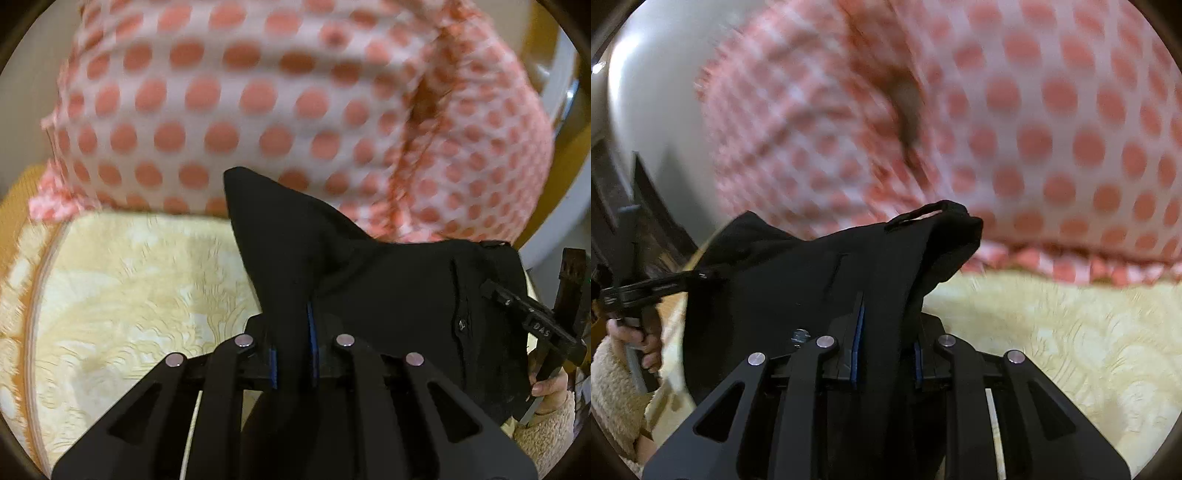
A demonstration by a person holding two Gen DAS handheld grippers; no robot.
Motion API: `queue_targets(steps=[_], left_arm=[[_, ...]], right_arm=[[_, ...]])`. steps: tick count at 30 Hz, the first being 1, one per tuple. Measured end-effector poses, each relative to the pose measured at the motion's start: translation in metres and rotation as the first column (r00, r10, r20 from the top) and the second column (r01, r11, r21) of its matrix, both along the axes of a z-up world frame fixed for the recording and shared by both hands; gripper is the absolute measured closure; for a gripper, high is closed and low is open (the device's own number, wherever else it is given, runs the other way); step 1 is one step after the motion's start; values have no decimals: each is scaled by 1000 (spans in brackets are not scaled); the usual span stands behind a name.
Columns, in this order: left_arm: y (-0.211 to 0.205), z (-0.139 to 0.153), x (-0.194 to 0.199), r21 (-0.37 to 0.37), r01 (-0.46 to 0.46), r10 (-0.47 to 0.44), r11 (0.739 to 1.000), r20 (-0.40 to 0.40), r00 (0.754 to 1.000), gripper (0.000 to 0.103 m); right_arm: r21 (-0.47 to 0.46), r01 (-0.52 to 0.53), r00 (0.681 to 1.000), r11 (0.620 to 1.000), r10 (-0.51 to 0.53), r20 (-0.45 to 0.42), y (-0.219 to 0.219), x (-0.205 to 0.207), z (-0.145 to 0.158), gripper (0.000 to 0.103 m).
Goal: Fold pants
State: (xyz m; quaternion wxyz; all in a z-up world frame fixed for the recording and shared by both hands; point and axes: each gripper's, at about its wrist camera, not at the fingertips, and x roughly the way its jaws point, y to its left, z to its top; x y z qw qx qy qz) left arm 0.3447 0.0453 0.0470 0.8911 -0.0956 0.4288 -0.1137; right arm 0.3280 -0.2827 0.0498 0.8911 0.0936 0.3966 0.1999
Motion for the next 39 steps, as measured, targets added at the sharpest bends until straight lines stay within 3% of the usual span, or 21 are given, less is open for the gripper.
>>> queue_targets(steps=[4, 6, 9, 11, 12, 14, 15, 18, 20, 23, 28, 30, 35, 39], left_arm=[[1, -32, 12, 13, -42, 43, 999, -53, 998, 78], [2, -35, 14, 14, -65, 66, 998, -57, 996, 68], [6, -32, 8, 23, -92, 93, 996, -58, 994, 58], [11, -23, -4, 54, -121, 122, 991, -17, 992, 52], [13, -16, -13, 83, -133, 131, 988, 20, 991, 42], [13, 2, -35, 116, -145, 133, 983, 102, 986, 26], [10, 12, -51, 111, -127, 110, 986, 148, 983, 19], [-5, 26, -80, 71, -4, -10, 998, 194, 981, 8], [-19, 27, -95, 56, 79, -88, 995, 192, 977, 6], [-42, 18, -103, 67, 155, -163, 986, 150, 975, 6], [-57, -13, -94, 104, 169, -174, 980, 38, 984, 6], [-58, -28, -88, 115, 165, -163, 980, -26, 986, 6], [-68, -41, -90, 188, 156, -152, 970, -37, 988, 2], [-69, -39, -91, 194, 138, -135, 971, -25, 990, 2]], right_arm=[[31, 41, 997, 999, -39, -64, -7, 6, -16, 79], [-7, 74, 994, 997, -74, -80, -6, 7, -19, 58], [-53, 157, 984, 986, -161, -82, -15, 3, -17, 36], [-77, 218, 974, 973, -222, -44, -23, -7, -8, 34], [-96, 246, 968, 965, -249, -17, -26, -13, -2, 28], [-187, 354, 935, 917, -339, 106, -28, -37, 17, 26], [-204, 364, 929, 909, -338, 148, -26, -47, 25, 26], [-214, 266, 950, 940, -219, 221, -3, -78, 40, 26], [-234, 173, 968, 957, -122, 218, 20, -93, 40, 25], [-288, 100, 981, 952, -47, 188, 49, -101, 31, 25], [-359, 59, 996, 932, -29, 88, 69, -97, 5, 25], [-397, 39, 999, 917, -33, 22, 75, -92, -13, 19], [-334, 74, 997, 940, -80, -2, 66, -91, -20, 12], [-297, 95, 995, 950, -101, -7, 61, -94, -17, 10]])
